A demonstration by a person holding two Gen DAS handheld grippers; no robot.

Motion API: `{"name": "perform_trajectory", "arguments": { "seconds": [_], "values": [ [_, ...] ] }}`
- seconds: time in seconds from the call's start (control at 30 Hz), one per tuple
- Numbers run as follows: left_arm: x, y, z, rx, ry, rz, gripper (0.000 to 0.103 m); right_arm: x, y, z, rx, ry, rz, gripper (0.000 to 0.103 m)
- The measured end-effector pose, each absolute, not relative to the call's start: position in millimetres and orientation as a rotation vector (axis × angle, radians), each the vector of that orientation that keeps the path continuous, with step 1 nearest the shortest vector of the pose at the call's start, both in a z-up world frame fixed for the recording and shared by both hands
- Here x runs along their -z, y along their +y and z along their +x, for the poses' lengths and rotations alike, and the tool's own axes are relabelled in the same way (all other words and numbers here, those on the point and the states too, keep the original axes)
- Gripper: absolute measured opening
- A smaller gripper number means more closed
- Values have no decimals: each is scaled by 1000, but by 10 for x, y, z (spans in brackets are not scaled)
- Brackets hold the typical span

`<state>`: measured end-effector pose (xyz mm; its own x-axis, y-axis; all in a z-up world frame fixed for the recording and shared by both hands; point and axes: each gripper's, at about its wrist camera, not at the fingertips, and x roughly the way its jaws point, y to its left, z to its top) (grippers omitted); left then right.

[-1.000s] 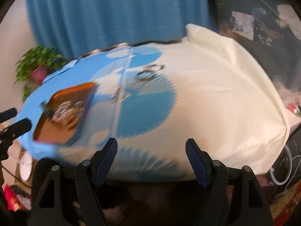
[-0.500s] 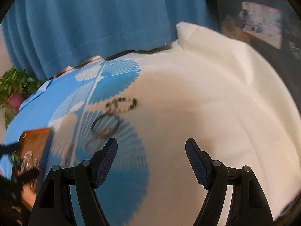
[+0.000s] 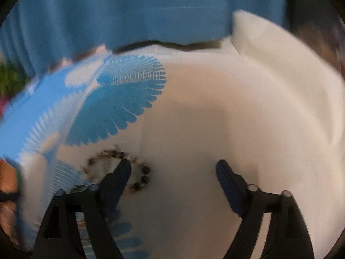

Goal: Organize jewelry
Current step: 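Grasp the pearl bar with the left tool while the right tool grasps the black-white bracelet, then carry the pearl bar and black-white bracelet in both tools over the tray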

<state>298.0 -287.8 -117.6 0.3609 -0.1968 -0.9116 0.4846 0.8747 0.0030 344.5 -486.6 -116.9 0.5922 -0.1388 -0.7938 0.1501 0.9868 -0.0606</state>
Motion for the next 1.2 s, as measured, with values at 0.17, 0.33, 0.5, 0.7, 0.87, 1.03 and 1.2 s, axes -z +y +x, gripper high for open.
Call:
{"name": "perform_trajectory", "arguments": {
  "seconds": [0.17, 0.33, 0.5, 0.7, 0.87, 1.03, 1.2],
  "values": [
    [1096, -2845, 2869, 432, 1081, 274, 72, 1214, -4901, 3421, 138, 916, 48, 82],
    [987, -2861, 2782, 512, 1110, 253, 9, 1168, -4630, 3282, 95, 910, -77, 8],
    [672, -2769, 2578, 547, 1048, 242, 9, 871, -4728, 2977, 134, 874, -6, 8],
    [189, -2534, 2197, 573, 958, 211, 8, 314, -4651, 2459, 162, 792, -46, 8],
    [-234, -2212, 1734, 577, 878, 191, 8, -16, -4511, 2021, 176, 763, -87, 8],
    [-481, -1914, 1203, 565, 825, 203, 8, -346, -4265, 1396, 149, 719, -109, 8],
    [-564, -1614, 655, 544, 790, 211, 9, -575, -3843, 730, 83, 684, -117, 8]
  ]
}}
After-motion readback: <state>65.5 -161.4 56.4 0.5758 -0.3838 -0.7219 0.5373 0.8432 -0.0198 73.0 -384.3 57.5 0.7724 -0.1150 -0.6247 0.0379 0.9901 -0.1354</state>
